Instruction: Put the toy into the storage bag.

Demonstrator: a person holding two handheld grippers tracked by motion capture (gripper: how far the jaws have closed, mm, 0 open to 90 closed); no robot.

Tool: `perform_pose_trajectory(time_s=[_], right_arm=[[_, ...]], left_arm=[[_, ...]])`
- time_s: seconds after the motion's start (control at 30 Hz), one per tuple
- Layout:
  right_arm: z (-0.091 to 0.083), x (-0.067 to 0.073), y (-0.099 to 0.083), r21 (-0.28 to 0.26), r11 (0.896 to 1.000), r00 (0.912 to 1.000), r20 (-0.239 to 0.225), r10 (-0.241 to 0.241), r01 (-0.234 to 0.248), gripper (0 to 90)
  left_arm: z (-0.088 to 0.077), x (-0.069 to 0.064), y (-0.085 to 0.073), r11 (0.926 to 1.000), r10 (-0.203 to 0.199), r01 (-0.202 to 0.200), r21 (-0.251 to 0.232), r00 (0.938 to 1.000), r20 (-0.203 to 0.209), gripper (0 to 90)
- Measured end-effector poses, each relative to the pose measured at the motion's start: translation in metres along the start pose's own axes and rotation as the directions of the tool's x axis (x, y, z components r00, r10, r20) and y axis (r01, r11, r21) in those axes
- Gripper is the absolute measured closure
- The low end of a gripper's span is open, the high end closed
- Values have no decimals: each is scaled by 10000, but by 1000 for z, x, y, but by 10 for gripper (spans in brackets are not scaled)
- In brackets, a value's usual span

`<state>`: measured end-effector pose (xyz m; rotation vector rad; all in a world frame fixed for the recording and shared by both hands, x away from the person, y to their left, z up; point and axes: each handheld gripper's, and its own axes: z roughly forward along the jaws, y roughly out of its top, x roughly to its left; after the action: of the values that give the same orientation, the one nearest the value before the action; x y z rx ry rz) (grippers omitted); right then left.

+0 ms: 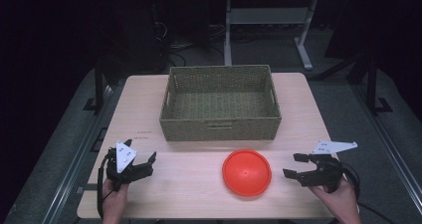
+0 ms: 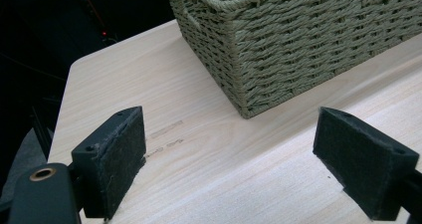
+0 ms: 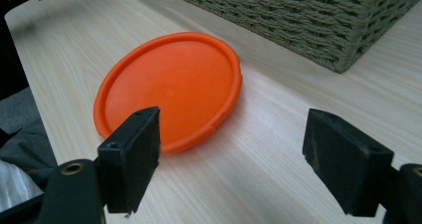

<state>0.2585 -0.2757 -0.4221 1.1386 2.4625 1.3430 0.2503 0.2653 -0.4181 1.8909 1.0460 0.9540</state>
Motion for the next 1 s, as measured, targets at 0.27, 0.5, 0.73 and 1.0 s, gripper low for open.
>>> perform_pose_trajectory(time_s=[0.27, 0.5, 0.73, 1.0], right_arm=[[8, 4, 22, 282, 9994, 9995, -236, -188, 194, 228], [28, 10, 47, 1064, 9930, 9980, -419, -475, 517, 230], [40, 10, 57, 1514, 9869, 9975, -522, -481, 555, 242], [62, 6, 57, 2204, 9750, 9990, -406, -204, 288, 287]], left_arm=[[0, 0, 0, 10000, 36, -36, -8, 10000, 16, 128], [-1, 1, 0, 10000, 47, -47, 15, 10000, 11, 127], [0, -1, 0, 10000, 36, -36, -29, 10000, 54, 127], [0, -1, 0, 10000, 92, -92, -15, 9999, 69, 127]])
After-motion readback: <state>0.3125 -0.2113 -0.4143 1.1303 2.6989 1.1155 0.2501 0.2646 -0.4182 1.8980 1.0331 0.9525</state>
